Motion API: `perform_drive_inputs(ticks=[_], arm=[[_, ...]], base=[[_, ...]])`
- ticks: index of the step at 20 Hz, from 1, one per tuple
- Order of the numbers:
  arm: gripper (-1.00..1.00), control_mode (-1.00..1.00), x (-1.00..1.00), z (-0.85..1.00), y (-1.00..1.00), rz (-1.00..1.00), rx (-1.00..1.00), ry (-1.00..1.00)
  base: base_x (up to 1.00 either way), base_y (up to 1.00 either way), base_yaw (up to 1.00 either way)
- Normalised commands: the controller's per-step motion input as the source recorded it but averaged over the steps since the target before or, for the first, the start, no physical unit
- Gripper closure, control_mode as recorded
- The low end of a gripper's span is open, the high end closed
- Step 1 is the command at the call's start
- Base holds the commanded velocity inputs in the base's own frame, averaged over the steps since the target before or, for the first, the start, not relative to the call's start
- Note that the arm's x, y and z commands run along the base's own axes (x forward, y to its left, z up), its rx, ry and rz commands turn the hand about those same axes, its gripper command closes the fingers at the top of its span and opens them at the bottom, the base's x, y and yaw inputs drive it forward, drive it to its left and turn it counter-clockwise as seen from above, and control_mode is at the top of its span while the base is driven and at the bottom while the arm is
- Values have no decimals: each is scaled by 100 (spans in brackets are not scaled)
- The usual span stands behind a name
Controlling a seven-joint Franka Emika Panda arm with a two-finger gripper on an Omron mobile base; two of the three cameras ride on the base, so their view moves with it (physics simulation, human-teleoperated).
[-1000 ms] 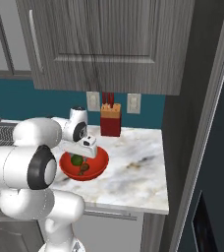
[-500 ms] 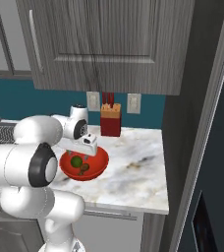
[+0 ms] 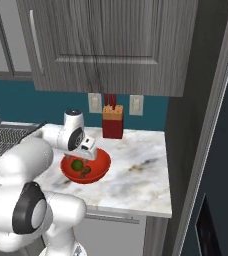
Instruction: Take the potato, chicken drumstick, and lime from the freezer and place them in the bowl on the counter.
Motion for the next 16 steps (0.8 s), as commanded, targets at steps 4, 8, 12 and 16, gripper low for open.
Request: perform_drive_inputs(ticks=[4,8,12,16], arm=[[-100,-100,-43,35,0,0,0,-22],[-100,-100,-42,51,1,0,0,-10],[-100,-100,-62,56,8,0,-3,-2],[-100,-100,-34,43,8,0,-1,-8]], base=[[0,0,0],[0,0,0],[0,0,0],[0,0,0]])
